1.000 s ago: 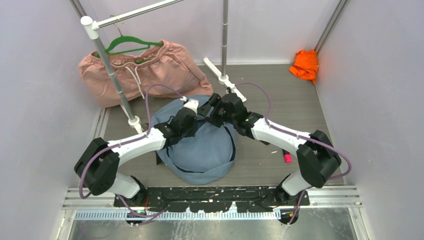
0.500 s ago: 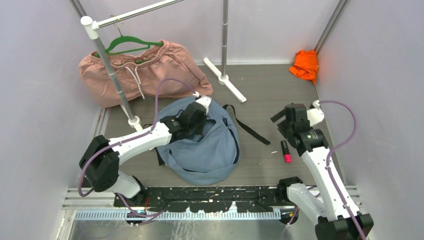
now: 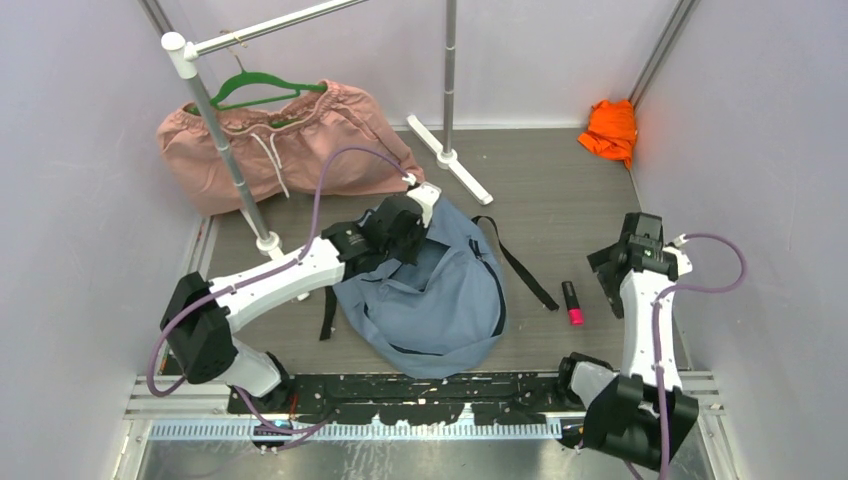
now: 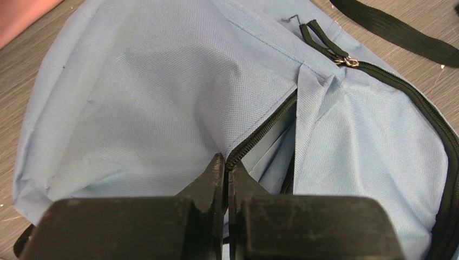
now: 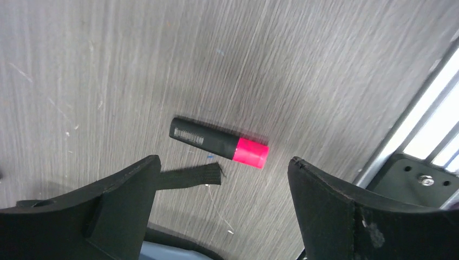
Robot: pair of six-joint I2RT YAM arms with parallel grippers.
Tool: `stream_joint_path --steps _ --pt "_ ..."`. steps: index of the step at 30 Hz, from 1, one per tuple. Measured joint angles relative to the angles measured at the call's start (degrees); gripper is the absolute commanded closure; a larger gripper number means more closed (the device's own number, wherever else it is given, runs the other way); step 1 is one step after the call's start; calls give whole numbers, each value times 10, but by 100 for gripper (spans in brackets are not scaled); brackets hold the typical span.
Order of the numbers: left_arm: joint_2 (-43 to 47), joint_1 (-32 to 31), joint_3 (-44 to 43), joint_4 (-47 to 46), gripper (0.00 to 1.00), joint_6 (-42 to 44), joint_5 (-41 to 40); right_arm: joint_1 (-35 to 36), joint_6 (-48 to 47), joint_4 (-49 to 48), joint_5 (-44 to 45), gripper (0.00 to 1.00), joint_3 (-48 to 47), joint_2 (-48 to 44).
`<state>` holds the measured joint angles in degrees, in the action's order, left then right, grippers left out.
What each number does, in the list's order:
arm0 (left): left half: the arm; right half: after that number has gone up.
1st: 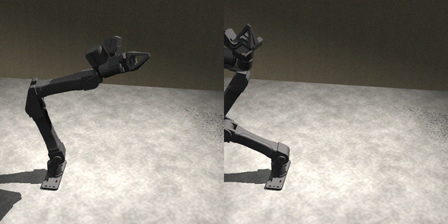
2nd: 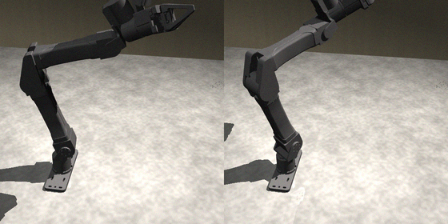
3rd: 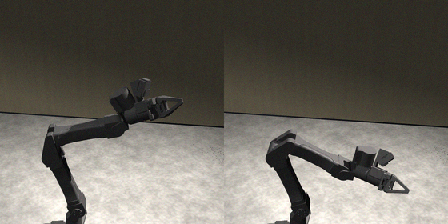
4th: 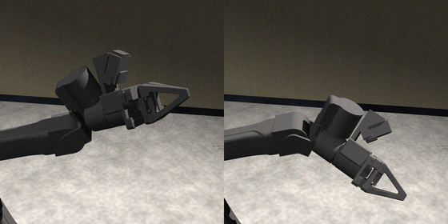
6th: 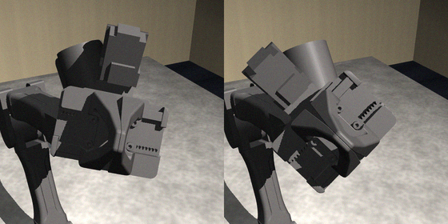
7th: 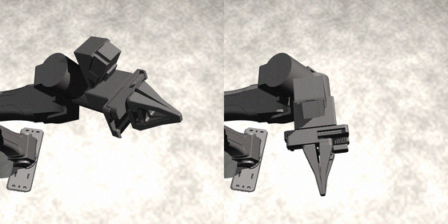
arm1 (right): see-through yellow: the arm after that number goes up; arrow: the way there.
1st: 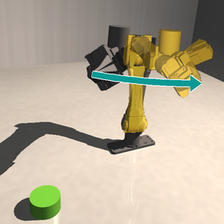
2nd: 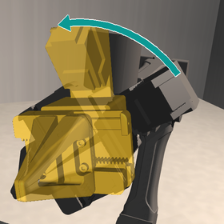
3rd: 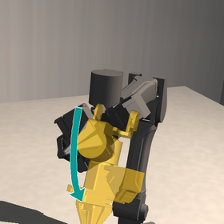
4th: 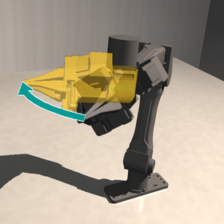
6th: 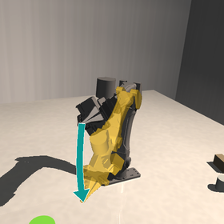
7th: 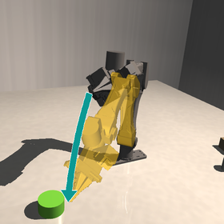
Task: Pack the student bag
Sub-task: Pick up the stationery from the center of the board.
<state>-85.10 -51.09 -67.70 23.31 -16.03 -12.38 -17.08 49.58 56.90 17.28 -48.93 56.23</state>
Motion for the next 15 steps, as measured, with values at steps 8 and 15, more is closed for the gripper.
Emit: stream_joint_path --steps 8,15 --pt "0 22 -9 15 100 0 35 -30 -23 -94 -147 10 118 100" --pt "0 77 -12 16 100 -14 99 -10 -43 -123 -187 22 140 154"
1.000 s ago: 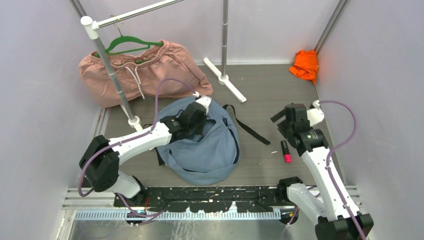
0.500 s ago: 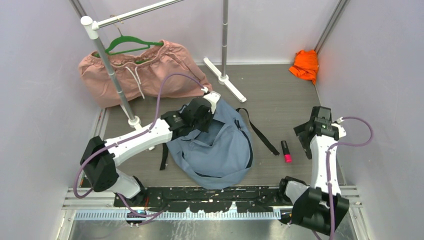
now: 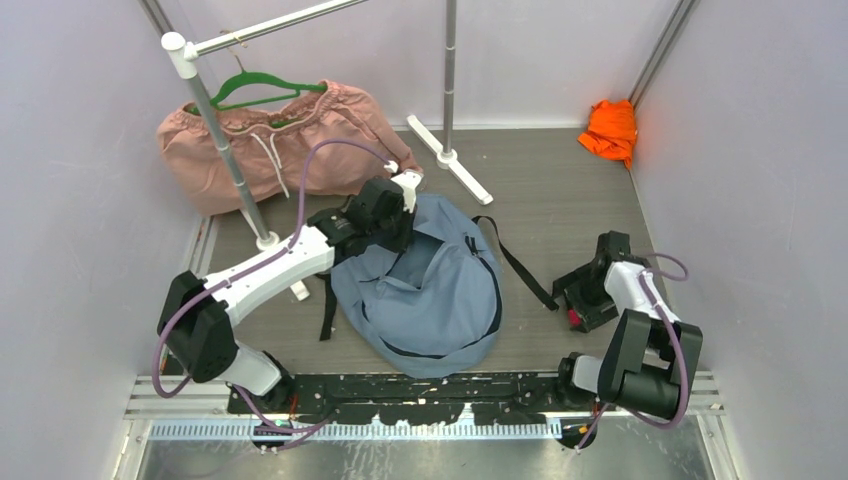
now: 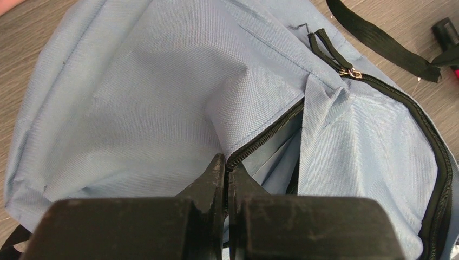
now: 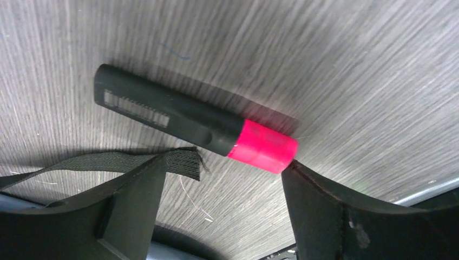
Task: Pack the student bag
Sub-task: Pick up the stationery from the center of the board.
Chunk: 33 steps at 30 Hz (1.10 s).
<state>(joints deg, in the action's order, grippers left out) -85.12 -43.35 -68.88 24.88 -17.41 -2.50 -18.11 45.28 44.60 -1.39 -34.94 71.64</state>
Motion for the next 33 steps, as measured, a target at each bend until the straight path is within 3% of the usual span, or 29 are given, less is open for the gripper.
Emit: stream_joint_path --steps 3,6,9,11,16,23,28,33 --pt "0 2 -2 3 100 1 5 20 -2 -8 16 35 -4 0" --pt "0 3 -4 5 100 1 6 36 -4 -13 34 41 -19 17" --pt "0 4 -4 7 100 1 7 49 -13 -23 51 55 -41 62" --pt "0 4 -4 8 100 1 7 55 -20 -21 54 57 -55 82" --pt "0 4 -4 9 100 0 7 69 -23 -30 54 37 -61 87" --pt "0 4 -4 12 100 -1 7 80 -47 -7 19 24 -80 67" --pt "0 4 -4 12 100 -3 7 83 -78 11 12 18 -144 22" --pt "0 5 -4 12 100 -4 7 83 -134 7 37 15 -223 67"
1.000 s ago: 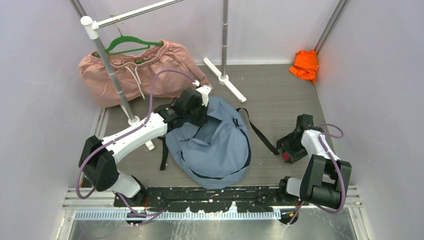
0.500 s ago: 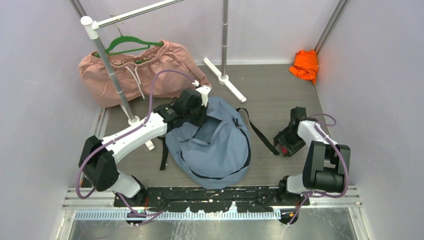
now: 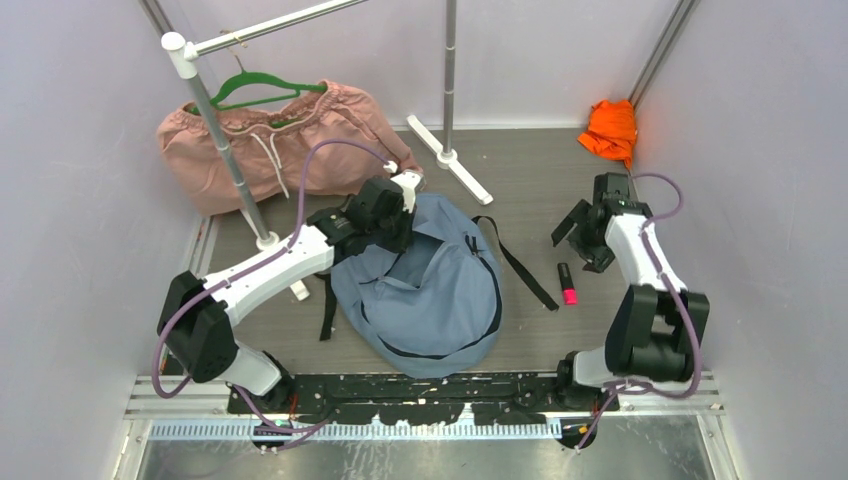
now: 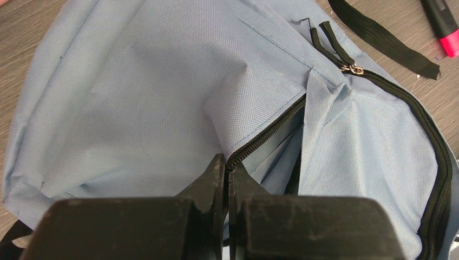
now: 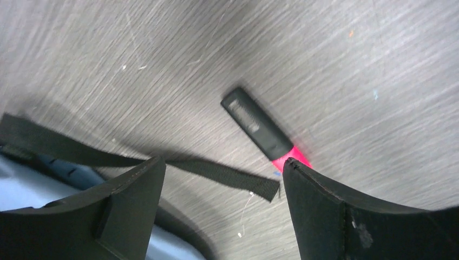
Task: Pack the student bag
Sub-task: Pick up the stationery from the center of the board.
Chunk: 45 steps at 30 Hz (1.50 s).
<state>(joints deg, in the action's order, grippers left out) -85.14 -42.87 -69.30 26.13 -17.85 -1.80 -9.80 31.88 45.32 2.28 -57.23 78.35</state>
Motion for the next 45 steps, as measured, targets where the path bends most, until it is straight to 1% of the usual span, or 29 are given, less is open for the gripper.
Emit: stream_joint_path --steps 4,8,10,12,14,16,17,19,26,27,30,31,35,39,42,43,45 --pt "0 1 0 3 100 -2 0 0 -28 -8 12 16 -23 86" --pt "5 1 0 5 100 -2 -1 0 -40 -7 15 26 -24 164" --pt "9 1 1 5 100 -2 -2 0 -36 -10 8 32 -23 185" --pt "10 1 1 6 100 -3 -3 0 -29 -19 1 40 -19 191" --pt "10 1 1 7 100 -7 -3 0 -21 -28 -4 52 -16 196" --pt "10 1 1 7 100 -10 -3 0 -15 -30 -5 59 -14 197" --pt "10 1 1 7 100 -12 -3 2 -12 -30 -4 60 -13 197" --pt "10 2 2 7 100 -13 -3 4 -6 -29 4 59 -12 196" --pt "10 2 2 6 100 -15 2 43 2 -24 47 37 -10 189" --pt "10 2 2 6 100 -16 4 46 1 -23 48 35 -9 187" --pt "10 2 2 5 100 -16 5 49 1 -22 47 36 1 179" --pt "10 2 2 5 100 -16 5 51 1 -22 45 38 5 176" --pt "10 2 2 5 100 -16 5 58 2 -22 39 55 25 160" --pt "10 2 2 5 100 -16 6 64 6 -24 30 80 29 158" --pt "10 2 2 5 100 -16 10 65 7 -23 27 84 29 155" --pt "10 2 2 6 100 -16 10 65 8 -22 26 88 30 152" --pt "10 2 2 6 100 -17 11 65 8 -16 19 92 33 133"
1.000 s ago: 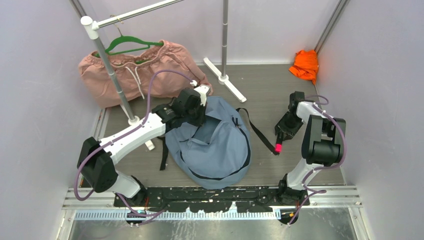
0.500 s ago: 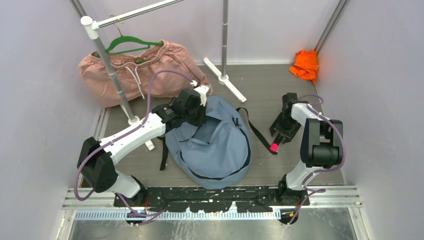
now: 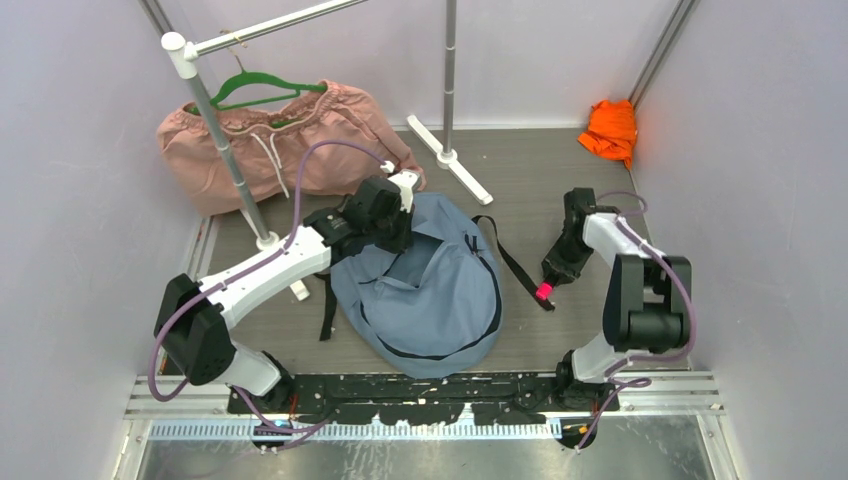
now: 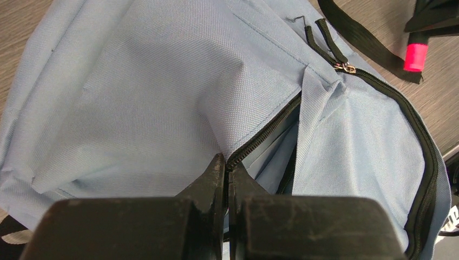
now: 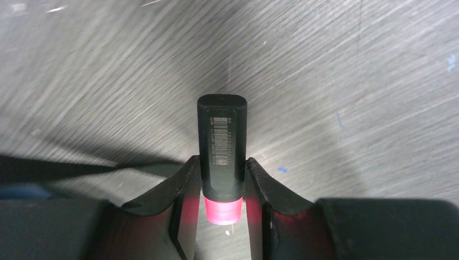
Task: Pack the student bag
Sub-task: Pick up the stationery from the center of the board, then place the stationery in the student bag.
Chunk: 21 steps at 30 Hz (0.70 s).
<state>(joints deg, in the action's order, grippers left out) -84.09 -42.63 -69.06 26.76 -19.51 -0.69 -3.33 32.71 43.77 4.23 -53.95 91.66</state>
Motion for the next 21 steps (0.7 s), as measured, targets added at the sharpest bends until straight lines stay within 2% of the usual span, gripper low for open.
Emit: stream_joint_path --steps 6,9,11,15,21 --pt "0 2 0 0 100 0 8 8 3 27 -47 93 -10 -145" --pt "0 9 0 0 100 -1 17 35 17 29 -92 93 -25 -209" --pt "-1 14 0 1 100 -1 25 76 37 25 -122 93 -26 -241" --pt "-14 24 -12 8 100 -1 46 222 111 -27 -170 93 -13 -284" --pt "-24 32 -23 14 100 -13 69 414 202 -142 -177 93 -5 -241"
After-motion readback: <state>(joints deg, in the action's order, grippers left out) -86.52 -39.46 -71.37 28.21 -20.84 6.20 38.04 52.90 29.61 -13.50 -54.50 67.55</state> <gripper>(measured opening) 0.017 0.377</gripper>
